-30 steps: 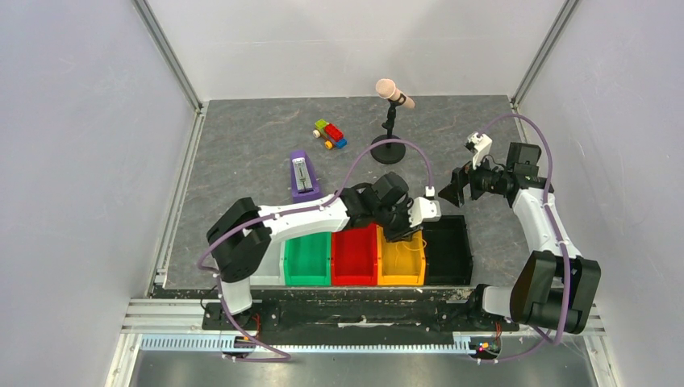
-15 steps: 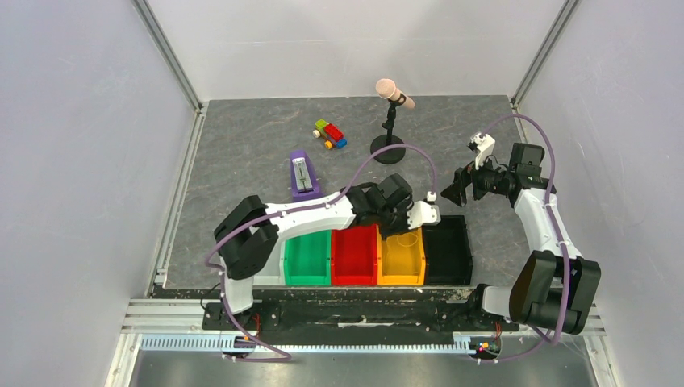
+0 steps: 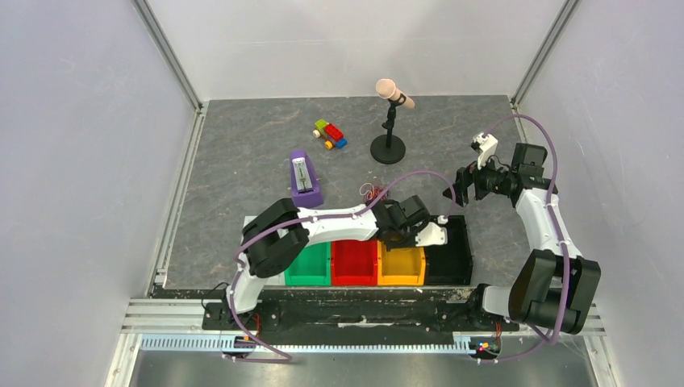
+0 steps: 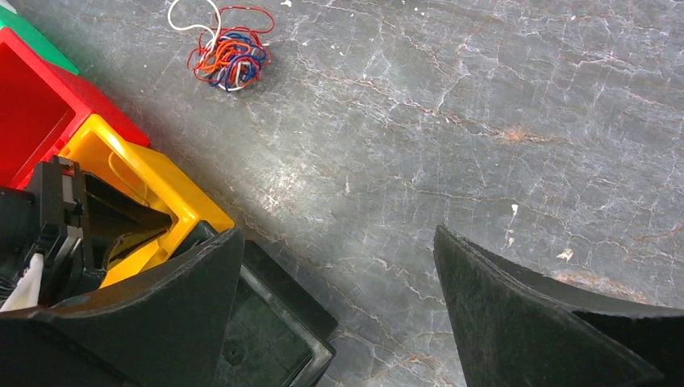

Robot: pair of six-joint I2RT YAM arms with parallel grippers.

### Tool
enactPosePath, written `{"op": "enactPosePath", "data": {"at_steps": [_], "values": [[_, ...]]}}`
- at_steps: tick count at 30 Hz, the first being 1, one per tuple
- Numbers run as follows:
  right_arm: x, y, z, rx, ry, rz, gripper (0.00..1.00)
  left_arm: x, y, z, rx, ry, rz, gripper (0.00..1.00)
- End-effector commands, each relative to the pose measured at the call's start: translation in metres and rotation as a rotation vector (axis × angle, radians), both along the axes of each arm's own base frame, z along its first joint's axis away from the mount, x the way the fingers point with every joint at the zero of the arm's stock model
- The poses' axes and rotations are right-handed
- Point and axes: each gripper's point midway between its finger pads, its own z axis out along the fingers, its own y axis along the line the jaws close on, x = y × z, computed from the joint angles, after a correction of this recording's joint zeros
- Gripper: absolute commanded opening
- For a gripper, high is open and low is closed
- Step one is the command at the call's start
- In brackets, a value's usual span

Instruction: Untangle the cables

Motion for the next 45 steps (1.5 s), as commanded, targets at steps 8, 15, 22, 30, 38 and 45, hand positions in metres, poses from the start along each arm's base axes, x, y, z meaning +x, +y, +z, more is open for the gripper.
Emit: {"op": "enactPosePath", "data": {"at_steps": [8,15,22,30,38,45], "values": [[0.010,0.006,0.014,0.076,-0.026,-0.001,0.89,-0.006,-0.021,0.126,-0.300,-0.042,-0.038,0.50],[0.031,0.028,0.031,0.094,-0.107,-0.056,0.89,-0.020,0.003,0.183,-0.464,0.061,-0.028,0.69],[0.060,0.102,0.018,0.037,-0.175,-0.057,0.86,0.011,0.059,0.273,-0.830,0.031,0.120,0.72],[0.077,0.165,-0.051,-0.055,0.000,0.026,0.88,0.033,0.117,0.299,-0.894,-0.116,0.262,0.73],[0.073,0.197,-0.106,-0.082,0.136,0.095,0.82,0.056,0.145,0.287,-0.838,-0.200,0.382,0.74],[0.063,0.197,-0.111,-0.094,0.142,0.163,0.30,0.098,0.177,0.271,-0.843,-0.087,0.668,0.70]]}}
